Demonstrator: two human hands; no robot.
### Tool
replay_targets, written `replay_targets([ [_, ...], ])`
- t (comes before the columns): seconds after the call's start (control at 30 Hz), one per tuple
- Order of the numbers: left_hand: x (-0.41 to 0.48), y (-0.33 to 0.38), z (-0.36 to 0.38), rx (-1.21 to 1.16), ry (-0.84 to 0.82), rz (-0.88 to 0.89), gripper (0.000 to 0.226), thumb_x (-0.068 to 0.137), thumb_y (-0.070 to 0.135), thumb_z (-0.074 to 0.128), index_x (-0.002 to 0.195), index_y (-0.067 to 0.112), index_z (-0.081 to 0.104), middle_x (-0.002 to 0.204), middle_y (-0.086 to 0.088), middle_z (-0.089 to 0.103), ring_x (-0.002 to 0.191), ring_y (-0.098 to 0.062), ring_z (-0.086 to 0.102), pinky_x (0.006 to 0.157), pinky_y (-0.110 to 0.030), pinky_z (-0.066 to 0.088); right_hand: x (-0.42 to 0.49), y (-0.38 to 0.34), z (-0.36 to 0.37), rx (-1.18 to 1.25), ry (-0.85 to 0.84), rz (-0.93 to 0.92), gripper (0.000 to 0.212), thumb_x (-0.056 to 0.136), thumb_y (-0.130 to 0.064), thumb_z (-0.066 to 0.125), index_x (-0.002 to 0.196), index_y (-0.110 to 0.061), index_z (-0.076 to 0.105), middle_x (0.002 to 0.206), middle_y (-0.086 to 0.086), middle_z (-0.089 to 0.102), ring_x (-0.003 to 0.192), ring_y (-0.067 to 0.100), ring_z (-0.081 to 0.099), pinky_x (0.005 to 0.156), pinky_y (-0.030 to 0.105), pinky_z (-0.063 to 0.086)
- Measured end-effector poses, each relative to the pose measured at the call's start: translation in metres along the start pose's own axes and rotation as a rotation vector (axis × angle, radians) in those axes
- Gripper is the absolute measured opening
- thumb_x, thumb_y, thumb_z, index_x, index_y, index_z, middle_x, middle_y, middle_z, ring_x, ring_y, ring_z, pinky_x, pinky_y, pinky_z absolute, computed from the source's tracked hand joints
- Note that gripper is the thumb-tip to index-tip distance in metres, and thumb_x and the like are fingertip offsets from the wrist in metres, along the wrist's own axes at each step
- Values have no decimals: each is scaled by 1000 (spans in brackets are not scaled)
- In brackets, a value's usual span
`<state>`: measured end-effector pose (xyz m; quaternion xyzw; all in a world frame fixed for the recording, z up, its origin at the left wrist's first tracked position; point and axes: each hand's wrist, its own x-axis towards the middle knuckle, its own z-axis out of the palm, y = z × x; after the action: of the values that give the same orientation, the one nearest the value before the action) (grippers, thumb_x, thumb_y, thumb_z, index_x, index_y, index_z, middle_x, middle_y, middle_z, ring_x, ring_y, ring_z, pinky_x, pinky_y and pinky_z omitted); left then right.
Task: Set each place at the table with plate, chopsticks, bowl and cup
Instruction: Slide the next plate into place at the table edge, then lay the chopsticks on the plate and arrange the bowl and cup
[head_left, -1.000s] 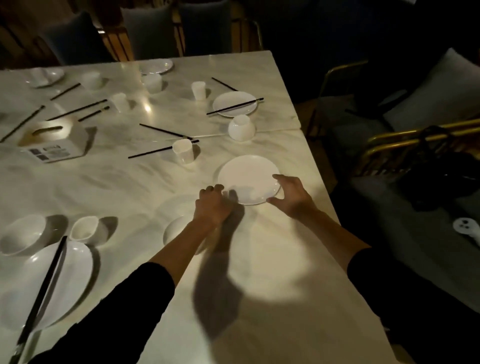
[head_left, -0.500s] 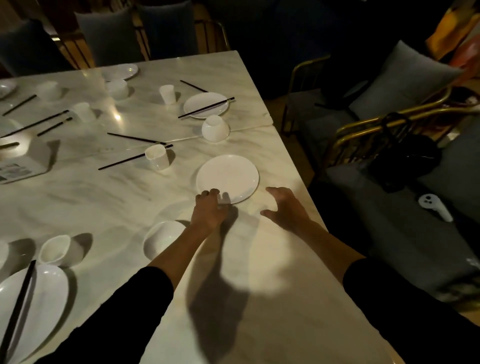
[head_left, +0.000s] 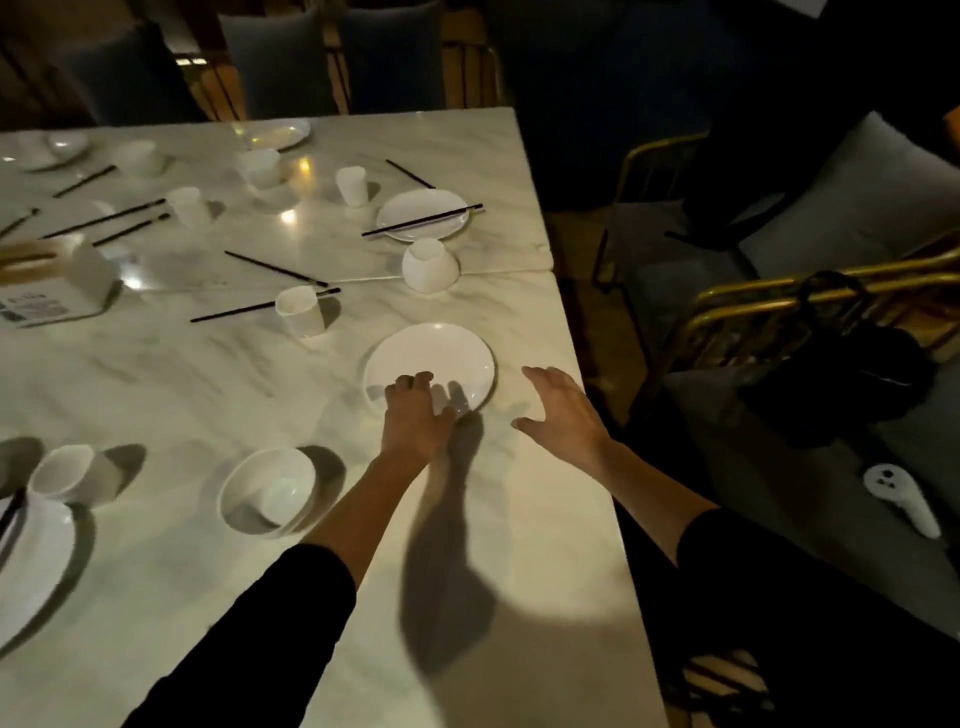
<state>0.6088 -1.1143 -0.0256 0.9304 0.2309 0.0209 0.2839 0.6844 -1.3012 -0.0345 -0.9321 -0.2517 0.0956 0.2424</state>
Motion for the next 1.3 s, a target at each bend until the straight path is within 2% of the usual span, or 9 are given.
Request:
replay_targets([
  [0.13,-4,14,15,4,126,-171,54,89,24,58,137,5,41,137,-18,46,128,-34,38,105,-40,36,24,28,-6,68,-121,-81,78,87,-37,65,150,-18,24,155,7,28,145,23,19,117,40,25],
  [0.3,-33,48,37,-7,190,-387,55,88,22,58,137,6,41,139,-18,44,128,-35,36,102,-42,39,36,49,-22,102,-227,-216,76,85,-38,67,147,-17,29,150,8,35,141,24,26,111,39,30],
  [0.5,-51,73,18,107,242,-475,61,87,25,60,141,9,37,143,-16,42,132,-34,35,105,-44,39,64,33,-54,61,-347,-333,79,81,-38,70,146,-16,30,147,8,40,138,26,32,107,46,36],
  [0.63,-38,69,-22,191,324,-528,61,87,27,61,139,7,37,139,-18,43,129,-36,37,101,-47,39,91,15,-77,53,-364,-414,81,83,-38,67,149,-19,24,152,6,33,141,26,27,111,50,30],
  [0.83,-2,59,-39,129,397,-581,63,87,23,61,141,3,35,141,-19,42,131,-36,36,104,-49,41,141,6,-98,3,-335,-487,82,84,-40,66,150,-19,21,155,6,27,143,26,24,113,49,26],
  [1.03,67,31,-52,83,423,-618,57,86,21,61,135,2,39,136,-20,45,128,-37,38,101,-47,42,214,-5,-87,-130,-357,-539,79,86,-40,64,149,-19,22,155,6,27,142,26,25,114,48,26],
  [1.17,136,4,-88,56,478,-641,55,86,20,59,134,1,40,133,-22,46,125,-39,39,98,-46,42,269,-36,-66,-189,-398,-606,76,86,-40,64,147,-18,26,153,5,30,141,25,27,113,46,27],
  [1.3,181,-13,-103,54,445,-664,57,87,25,59,137,6,39,134,-21,45,126,-38,38,100,-48,41,317,-74,-44,-226,-415,-676,71,87,-37,63,145,-16,29,152,3,32,140,24,30,112,43,28],
])
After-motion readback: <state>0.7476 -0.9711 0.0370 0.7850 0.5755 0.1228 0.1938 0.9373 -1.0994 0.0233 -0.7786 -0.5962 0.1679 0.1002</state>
